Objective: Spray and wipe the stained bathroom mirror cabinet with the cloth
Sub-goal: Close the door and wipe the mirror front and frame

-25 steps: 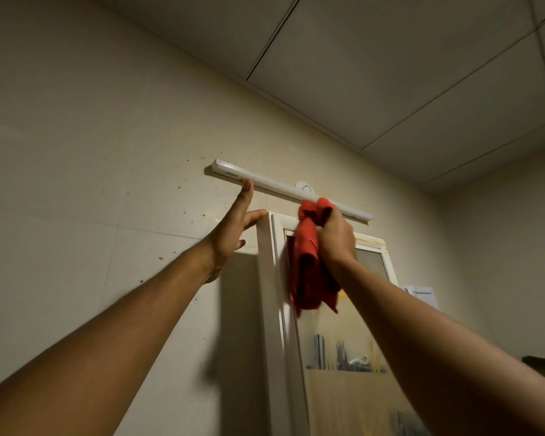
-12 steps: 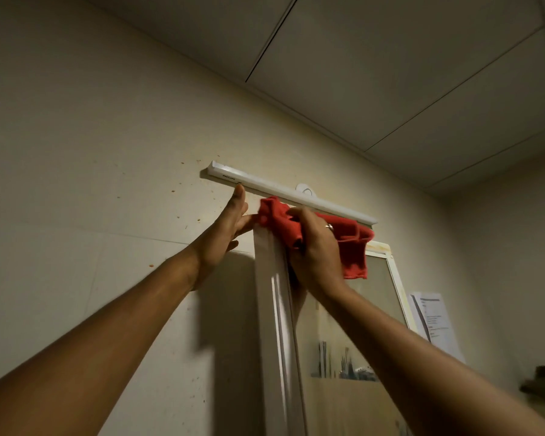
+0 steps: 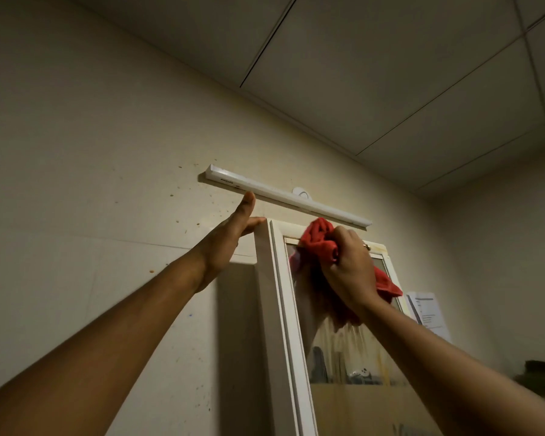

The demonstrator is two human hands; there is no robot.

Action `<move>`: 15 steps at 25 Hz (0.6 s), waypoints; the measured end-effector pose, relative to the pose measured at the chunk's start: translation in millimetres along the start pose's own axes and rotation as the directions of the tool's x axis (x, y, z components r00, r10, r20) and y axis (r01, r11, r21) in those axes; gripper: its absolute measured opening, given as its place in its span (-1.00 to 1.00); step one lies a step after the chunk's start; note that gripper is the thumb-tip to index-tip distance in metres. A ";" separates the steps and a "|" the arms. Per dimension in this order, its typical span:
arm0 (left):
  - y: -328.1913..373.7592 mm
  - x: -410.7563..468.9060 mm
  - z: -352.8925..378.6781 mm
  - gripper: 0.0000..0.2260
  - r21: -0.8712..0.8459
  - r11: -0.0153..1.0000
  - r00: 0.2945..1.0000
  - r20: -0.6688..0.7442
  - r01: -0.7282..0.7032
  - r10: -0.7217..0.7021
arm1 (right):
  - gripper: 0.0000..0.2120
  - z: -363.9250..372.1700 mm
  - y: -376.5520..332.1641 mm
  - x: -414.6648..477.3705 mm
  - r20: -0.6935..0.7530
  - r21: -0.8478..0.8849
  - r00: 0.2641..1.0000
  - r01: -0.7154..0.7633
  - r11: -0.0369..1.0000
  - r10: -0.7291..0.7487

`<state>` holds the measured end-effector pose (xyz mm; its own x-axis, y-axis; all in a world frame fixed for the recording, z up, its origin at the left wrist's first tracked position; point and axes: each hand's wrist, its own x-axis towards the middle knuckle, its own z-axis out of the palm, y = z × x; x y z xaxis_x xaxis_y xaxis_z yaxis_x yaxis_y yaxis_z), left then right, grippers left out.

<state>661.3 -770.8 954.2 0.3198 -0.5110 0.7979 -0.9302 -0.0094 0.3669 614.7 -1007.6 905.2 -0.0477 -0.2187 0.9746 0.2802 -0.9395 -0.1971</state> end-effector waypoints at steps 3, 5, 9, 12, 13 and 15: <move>0.4 1.5 -0.4 0.00 0.018 1.000 1.000 -0.004 0.003 -0.003 | -0.50 2.7 -18.8 9.7 0.079 0.054 0.996 -0.037 0.998 0.033; -1.1 1.4 -0.4 0.04 0.000 1.000 1.000 -0.007 -0.005 0.005 | -0.46 14.8 -46.0 4.1 0.126 0.099 0.988 0.080 0.992 -0.092; -3.9 0.4 1.3 -0.04 -0.010 1.000 1.000 -0.013 -0.026 0.026 | -0.67 14.0 -56.6 -2.6 0.068 0.007 0.957 0.282 0.959 -0.282; -5.0 0.9 3.5 -0.05 -0.016 0.999 0.999 -0.023 -0.043 0.043 | -0.76 18.0 -60.1 -13.9 0.010 -0.074 0.940 0.342 0.937 -0.342; -4.9 0.2 4.3 0.01 -0.025 0.999 0.999 -0.020 -0.041 0.040 | -0.77 19.5 -62.5 -15.9 -0.007 -0.084 0.940 0.338 0.937 -0.340; -5.9 0.1 3.8 0.09 -0.036 0.998 0.999 -0.018 -0.049 0.048 | -0.77 21.2 -69.5 -12.1 -0.018 -0.108 0.934 0.353 0.929 -0.357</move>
<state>666.2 -774.1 950.3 0.2775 -0.4957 0.8230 -0.9376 0.0470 0.3444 616.2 -934.1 909.4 -0.1614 0.1266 0.9787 0.1404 -0.9787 0.1497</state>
